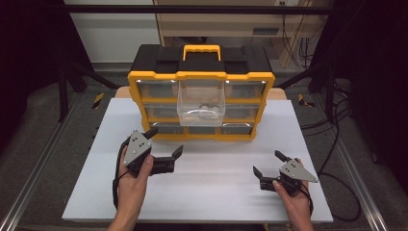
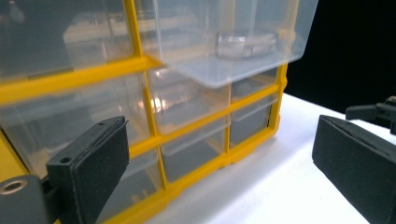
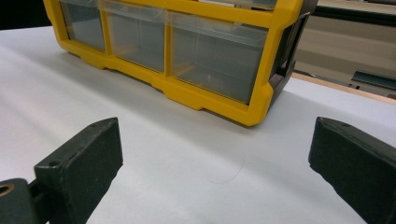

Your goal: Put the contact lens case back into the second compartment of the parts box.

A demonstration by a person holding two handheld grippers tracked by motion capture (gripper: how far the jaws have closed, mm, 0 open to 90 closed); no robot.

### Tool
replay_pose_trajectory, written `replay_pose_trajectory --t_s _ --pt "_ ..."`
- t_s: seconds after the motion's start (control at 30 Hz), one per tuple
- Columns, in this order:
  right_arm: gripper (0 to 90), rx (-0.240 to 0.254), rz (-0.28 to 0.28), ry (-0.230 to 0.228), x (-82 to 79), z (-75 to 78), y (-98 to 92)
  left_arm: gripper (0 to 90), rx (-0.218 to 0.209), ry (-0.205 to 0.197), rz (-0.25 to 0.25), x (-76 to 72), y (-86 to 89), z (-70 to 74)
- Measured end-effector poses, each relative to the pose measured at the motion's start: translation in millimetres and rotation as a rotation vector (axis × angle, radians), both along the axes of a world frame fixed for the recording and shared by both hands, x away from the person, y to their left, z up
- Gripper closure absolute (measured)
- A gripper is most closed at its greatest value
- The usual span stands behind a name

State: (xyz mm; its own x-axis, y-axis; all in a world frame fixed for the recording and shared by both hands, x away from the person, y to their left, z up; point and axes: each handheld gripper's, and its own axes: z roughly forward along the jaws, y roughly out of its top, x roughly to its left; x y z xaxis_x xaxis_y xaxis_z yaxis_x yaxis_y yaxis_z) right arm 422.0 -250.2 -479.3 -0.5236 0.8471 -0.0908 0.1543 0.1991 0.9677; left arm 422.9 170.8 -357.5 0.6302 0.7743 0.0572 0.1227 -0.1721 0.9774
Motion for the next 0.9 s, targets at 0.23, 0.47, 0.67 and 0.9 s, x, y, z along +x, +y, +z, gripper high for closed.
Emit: replay_pose_trajectory --t_s 0.23,0.47,0.67,0.9 --pt "3.2 -0.002 0.000 0.001 0.3 -0.3 0.5 3.6 0.000 0.027 0.010 -3.1 6.2 -19.7" --pt "3.2 -0.004 0.002 0.000 0.3 -0.5 1.0 3.6 -0.013 0.055 0.031 -6.6 16.9 -40.8" --pt "3.2 -0.007 0.004 0.002 0.5 -0.8 2.2 3.6 -0.034 0.084 0.060 -11.2 29.5 -62.8" --pt "3.2 -0.012 0.007 0.004 0.3 -1.1 4.1 3.6 -0.031 0.090 0.092 -15.2 47.0 -74.7"
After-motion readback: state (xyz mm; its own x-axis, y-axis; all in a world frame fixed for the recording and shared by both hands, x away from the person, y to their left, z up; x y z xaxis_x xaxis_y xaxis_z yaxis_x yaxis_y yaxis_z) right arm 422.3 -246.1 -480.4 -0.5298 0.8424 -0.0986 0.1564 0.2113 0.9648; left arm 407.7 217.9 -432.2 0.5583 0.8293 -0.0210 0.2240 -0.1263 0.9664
